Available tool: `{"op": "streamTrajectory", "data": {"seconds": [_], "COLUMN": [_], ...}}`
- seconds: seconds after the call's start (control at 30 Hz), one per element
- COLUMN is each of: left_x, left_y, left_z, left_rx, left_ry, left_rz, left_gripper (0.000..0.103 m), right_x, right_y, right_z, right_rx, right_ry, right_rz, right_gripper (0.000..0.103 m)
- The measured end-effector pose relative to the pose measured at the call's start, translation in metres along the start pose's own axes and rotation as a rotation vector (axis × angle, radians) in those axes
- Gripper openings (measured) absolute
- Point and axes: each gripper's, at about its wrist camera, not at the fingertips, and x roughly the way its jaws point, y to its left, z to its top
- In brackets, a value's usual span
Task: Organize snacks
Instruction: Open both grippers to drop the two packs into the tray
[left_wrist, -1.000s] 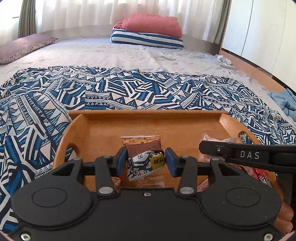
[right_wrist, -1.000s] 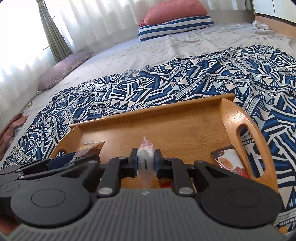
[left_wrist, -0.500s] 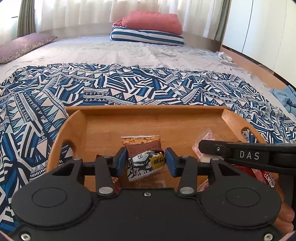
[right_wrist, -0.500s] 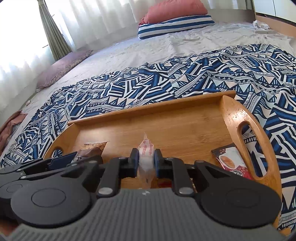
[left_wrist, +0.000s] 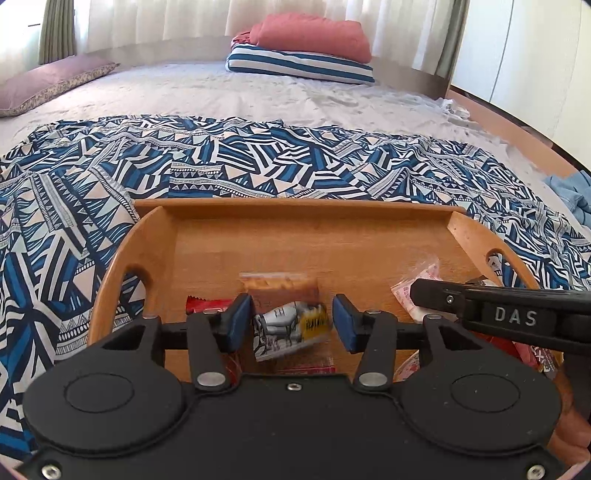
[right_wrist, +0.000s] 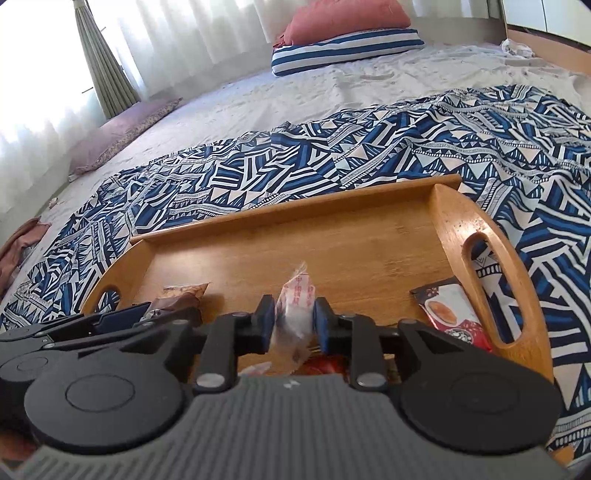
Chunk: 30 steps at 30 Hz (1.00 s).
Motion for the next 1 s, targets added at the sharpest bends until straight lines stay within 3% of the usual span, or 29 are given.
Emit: {"op": "streamTrajectory", "data": {"seconds": [0.2,0.27,0.33,0.47,1.0], "left_x": [-0.009,-0.014,-0.02,-0.032,-0.09], "left_y": [-0.001,-0.002,-0.001,-0.003,-0.007], "left_z": [0.001,0.001,0.002,0.001,-0.029], "left_rx": [0.012,0.006,-0.002,-0.004,0.032], "left_ry": [-0.018,-0.024,-0.032,-0.033,-0.073], "left_rz": [0.004,-0.001,-0.014,-0.037,-0.047], "left_gripper": [0.06,0.073,0.079,0.086,0.093], "right_x": [-0.01,-0.014,-0.018,-0.029,-0.081], "right_y": [-0.001,-0.001,-0.001,-0.001,-0.001], "right_z": [0.001,0.002,0.002,0.0,-0.027], "right_rx": [-0.011,-0.012,-0.013,-0.024,-0.138], "right_ry": [-0.015,-0.022,-0.028,-0.043,-0.098], "right_rz": [-0.001,-0.003,-0.004,-0.005,-0.043], "right_gripper": [0.053,0.054,0.055,0.06,0.073]}}
